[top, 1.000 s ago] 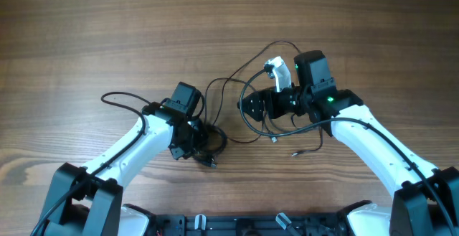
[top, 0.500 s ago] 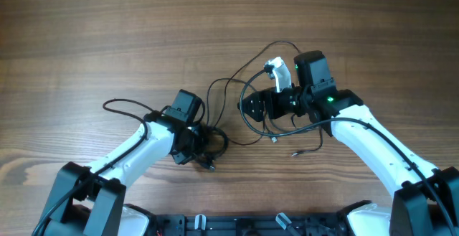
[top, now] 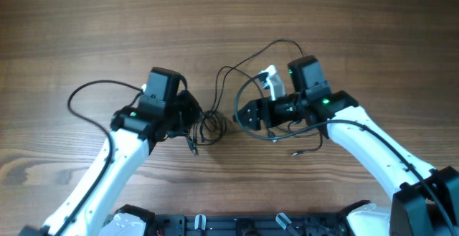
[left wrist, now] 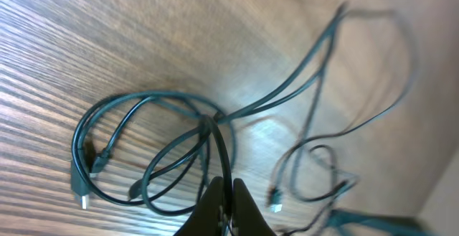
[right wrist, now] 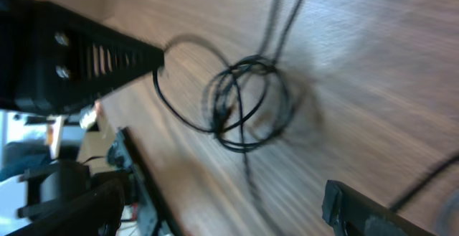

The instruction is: Untangle cables

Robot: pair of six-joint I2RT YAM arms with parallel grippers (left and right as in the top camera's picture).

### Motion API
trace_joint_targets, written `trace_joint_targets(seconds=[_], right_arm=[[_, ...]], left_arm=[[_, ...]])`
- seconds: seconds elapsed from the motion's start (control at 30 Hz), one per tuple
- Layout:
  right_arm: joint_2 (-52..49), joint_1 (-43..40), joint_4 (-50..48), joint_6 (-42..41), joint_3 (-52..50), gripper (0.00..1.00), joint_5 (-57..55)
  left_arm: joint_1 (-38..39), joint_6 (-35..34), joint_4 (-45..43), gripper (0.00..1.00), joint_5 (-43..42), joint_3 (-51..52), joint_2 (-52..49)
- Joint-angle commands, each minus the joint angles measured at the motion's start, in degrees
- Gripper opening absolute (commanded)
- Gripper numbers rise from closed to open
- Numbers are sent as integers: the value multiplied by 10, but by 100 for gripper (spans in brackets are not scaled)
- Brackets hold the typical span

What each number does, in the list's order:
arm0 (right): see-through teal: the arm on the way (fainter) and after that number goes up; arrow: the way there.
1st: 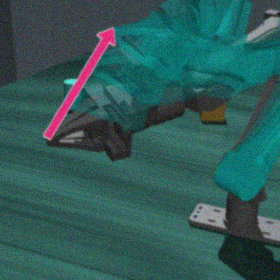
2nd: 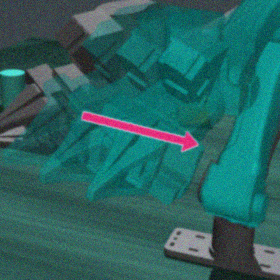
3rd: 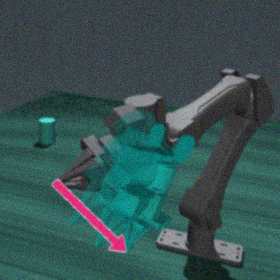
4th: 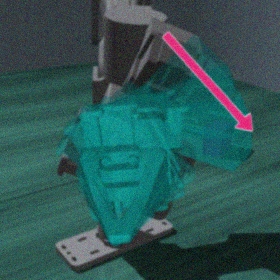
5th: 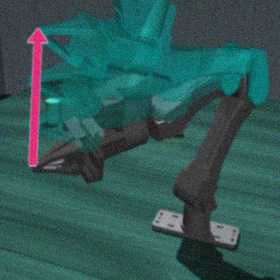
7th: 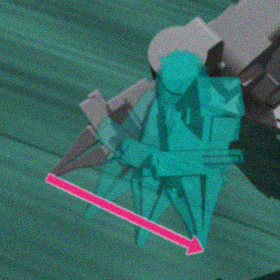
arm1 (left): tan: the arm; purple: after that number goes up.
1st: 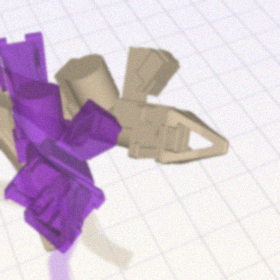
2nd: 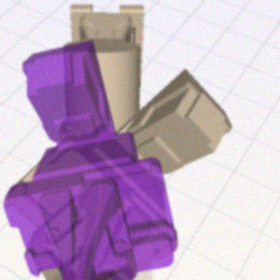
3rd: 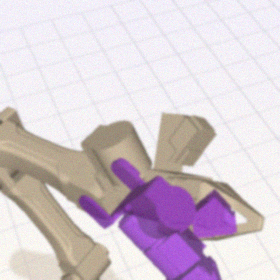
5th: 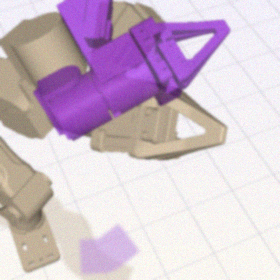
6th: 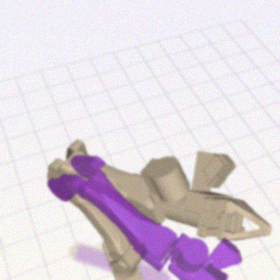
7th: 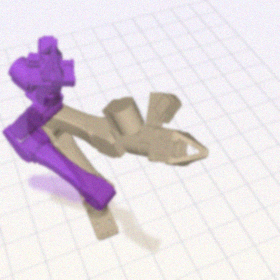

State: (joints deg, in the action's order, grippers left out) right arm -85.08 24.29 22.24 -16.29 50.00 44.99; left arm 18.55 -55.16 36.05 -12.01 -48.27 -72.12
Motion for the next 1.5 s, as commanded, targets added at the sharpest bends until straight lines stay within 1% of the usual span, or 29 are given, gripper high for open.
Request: trace_joint_targets(seconds=[0.0,0.1,0.2,0.3,0.4,0.53,0.6,0.67,0.8,0.9,0.93,0.97,1.0,1.03,1.1,1.13,1.17,1.2,1.23,1.3,1.37,1.47], right_arm=[[-7,43,-18,-92,-2,91,-26],[-7,75,-33,-130,-2,93,-90],[-7,115,-58,-102,-2,94,-133],[-7,155,-71,-81,-2,96,-233],[-7,180,-93,-16,-2,97,-292],[-12,197,-142,90,-2,97,-317],[-19,197,-162,106,-2,99,-317],[-32,197,-191,108,-2,98,-308],[-71,197,-254,114,-2,83,-216],[-97,197,-285,111,-2,73,-192],[-104,197,-295,101,-2,64,-192],[-111,197,-306,94,-2,51,-192],[-114,197,-316,82,-2,15,-192],[-116,197,-324,69,-2,4,-193],[-112,192,-341,52,-2,4,-195],[-109,189,-348,49,-2,4,-195],[-103,184,-354,38,-2,4,-195],[-91,174,-357,23,-2,4,-195],[-79,164,-357,10,-2,4,-195],[-55,143,-355,-9,-2,4,-194],[-25,118,-355,-15,-2,4,-182],[6,101,-354,-17,-2,4,-179]], left_arm=[[-14,-79,-1,4,21,-6,33],[-21,-86,-12,4,21,-6,42],[-32,-86,-20,4,20,-6,48],[-45,-85,-20,4,20,-6,61],[-50,-85,-21,4,9,-6,70],[-50,-85,-21,4,6,-6,88],[-50,-85,-21,4,-6,-6,93],[-50,-85,-21,4,-18,-6,96],[-49,-86,-30,4,-39,-6,96],[-50,-91,-41,4,-56,-6,96],[-50,-97,-44,4,-61,-6,96],[-50,-99,-45,4,-63,-6,96],[-50,-99,-47,4,-64,-6,96],[-50,-98,-47,4,-64,-6,96],[-50,-95,-45,4,-64,-6,96],[-50,-84,-45,6,-64,-6,96],[-50,-69,-44,9,-64,-6,96],[-50,-53,-41,21,-64,-6,95],[-49,-45,-36,38,-63,-6,95],[-49,-30,-18,67,-64,-6,95],[-49,-4,4,76,-64,-5,94],[-45,24,24,86,-64,-4,93]])
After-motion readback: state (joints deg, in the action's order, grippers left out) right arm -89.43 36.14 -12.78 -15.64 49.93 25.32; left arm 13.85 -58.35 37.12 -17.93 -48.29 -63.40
